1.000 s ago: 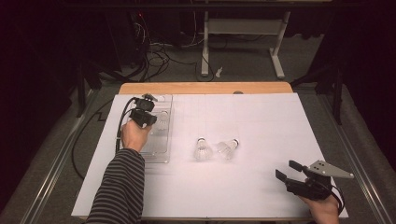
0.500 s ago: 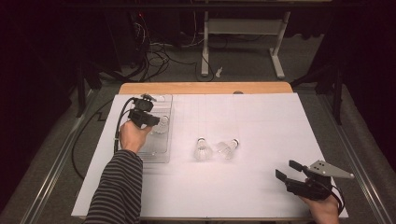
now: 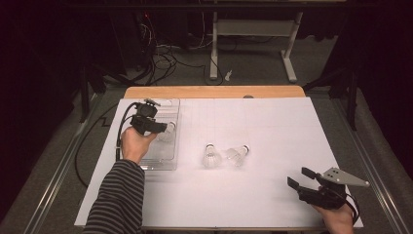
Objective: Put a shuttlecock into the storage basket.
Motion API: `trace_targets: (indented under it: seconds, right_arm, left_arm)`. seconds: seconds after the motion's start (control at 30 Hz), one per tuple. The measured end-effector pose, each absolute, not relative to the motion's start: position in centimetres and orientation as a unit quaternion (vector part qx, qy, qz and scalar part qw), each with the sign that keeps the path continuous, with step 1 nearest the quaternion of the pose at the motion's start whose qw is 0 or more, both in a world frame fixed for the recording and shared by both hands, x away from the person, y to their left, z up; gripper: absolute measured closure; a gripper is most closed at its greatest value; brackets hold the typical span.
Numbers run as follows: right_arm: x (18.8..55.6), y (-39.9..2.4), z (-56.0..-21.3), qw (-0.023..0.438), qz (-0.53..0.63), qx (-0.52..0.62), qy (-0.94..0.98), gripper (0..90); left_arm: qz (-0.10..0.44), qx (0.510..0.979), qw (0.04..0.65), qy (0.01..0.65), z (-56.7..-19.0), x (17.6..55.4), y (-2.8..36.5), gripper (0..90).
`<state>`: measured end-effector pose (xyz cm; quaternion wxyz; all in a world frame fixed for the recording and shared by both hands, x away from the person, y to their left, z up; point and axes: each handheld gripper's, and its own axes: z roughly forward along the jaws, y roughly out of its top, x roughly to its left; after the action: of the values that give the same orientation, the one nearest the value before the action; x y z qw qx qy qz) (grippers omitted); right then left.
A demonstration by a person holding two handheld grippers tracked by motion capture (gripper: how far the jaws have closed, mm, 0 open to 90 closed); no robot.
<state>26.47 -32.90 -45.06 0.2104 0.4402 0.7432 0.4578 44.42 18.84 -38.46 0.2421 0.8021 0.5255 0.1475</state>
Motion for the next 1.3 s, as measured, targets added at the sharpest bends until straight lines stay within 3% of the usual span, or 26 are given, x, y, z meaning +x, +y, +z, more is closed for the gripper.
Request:
trace_targets:
  seconds: [0.57, 1.3]
  right_arm:
    - [26.5, -32.9, -45.1, 0.211, 0.457, 0.439, 0.744, 31.7]
    - [26.5, -32.9, -45.0, 0.210, 0.459, 0.440, 0.743, 31.7]
  left_arm:
    - [0.166, 0.786, 0.306, 0.511, -37.2, 42.0, 19.0, 41.4]
    - [0.191, 0.762, 0.379, 0.488, -36.4, 37.8, 19.6, 41.5]
